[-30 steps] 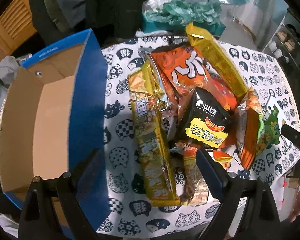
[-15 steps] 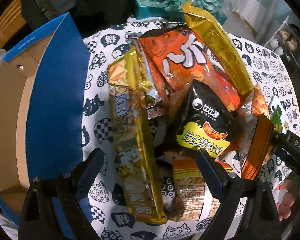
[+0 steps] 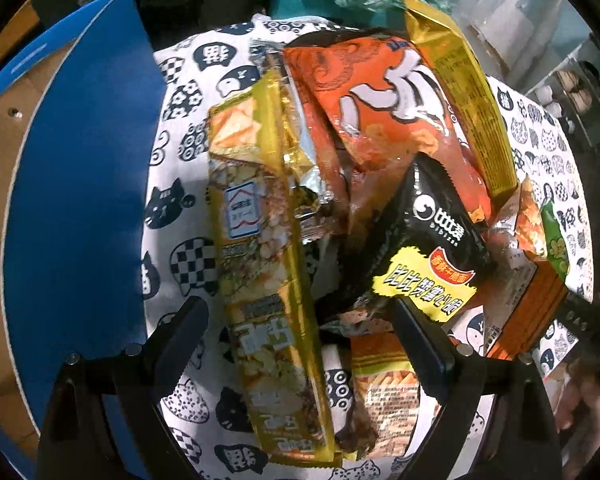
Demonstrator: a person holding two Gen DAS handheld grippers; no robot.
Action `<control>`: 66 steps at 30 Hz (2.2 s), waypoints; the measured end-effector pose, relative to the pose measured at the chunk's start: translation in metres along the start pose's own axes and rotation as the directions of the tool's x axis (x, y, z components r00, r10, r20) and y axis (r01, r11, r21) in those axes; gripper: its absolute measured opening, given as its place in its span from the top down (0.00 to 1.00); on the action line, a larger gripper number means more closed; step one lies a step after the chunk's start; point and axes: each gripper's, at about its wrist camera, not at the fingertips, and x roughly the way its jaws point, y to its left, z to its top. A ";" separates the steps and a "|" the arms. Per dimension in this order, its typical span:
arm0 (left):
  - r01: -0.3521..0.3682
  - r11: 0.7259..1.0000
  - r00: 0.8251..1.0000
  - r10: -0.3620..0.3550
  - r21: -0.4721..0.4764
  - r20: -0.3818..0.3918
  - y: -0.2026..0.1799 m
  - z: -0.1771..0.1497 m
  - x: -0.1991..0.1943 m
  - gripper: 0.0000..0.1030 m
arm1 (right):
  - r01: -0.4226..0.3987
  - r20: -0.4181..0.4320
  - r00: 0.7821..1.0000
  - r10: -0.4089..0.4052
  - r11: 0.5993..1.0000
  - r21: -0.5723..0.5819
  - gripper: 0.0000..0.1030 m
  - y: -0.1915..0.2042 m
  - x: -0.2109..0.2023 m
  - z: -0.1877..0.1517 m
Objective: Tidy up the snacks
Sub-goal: 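Grasp the yellow bar with left tool while right tool grasps green bean bag, then carry both held snacks over the cardboard box and release them inside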
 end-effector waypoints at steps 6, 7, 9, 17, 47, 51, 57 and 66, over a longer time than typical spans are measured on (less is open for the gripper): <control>0.032 0.999 0.999 -0.032 -0.014 -0.013 0.012 0.003 0.008 0.09 | -0.014 -0.004 1.000 0.014 1.000 -0.016 0.56 0.006 0.014 0.000; 0.037 0.999 0.999 -0.037 -0.016 -0.025 0.012 -0.001 0.009 0.09 | -0.015 0.001 1.000 0.015 0.999 -0.031 0.64 0.007 0.013 0.002; 0.059 0.998 0.998 -0.060 -0.038 -0.034 0.017 -0.008 0.010 0.09 | -0.015 0.000 1.000 0.015 0.999 -0.037 0.69 0.008 0.011 0.003; 0.067 0.997 0.997 -0.066 -0.032 0.039 0.034 -0.007 0.013 0.37 | 0.001 0.033 0.999 0.002 0.996 -0.085 0.70 0.008 -0.012 -0.001; -0.033 0.995 0.938 -0.003 0.098 0.346 0.027 -0.055 -0.106 0.70 | -0.001 0.255 0.964 0.078 0.957 -0.289 0.70 0.068 -0.128 -0.025; -0.028 0.996 0.918 -0.009 0.088 0.396 0.034 -0.057 -0.129 0.70 | -0.029 0.256 0.960 0.113 0.950 -0.311 0.70 0.081 -0.135 -0.025; -0.039 0.997 0.886 0.003 0.068 0.463 0.052 -0.058 -0.158 0.70 | -0.062 0.262 0.951 0.163 0.933 -0.355 0.70 0.109 -0.145 -0.025; -0.042 0.999 0.861 0.044 -0.016 0.507 0.101 -0.058 -0.181 0.70 | -0.129 0.235 0.939 0.250 0.892 -0.432 0.70 0.171 -0.157 -0.024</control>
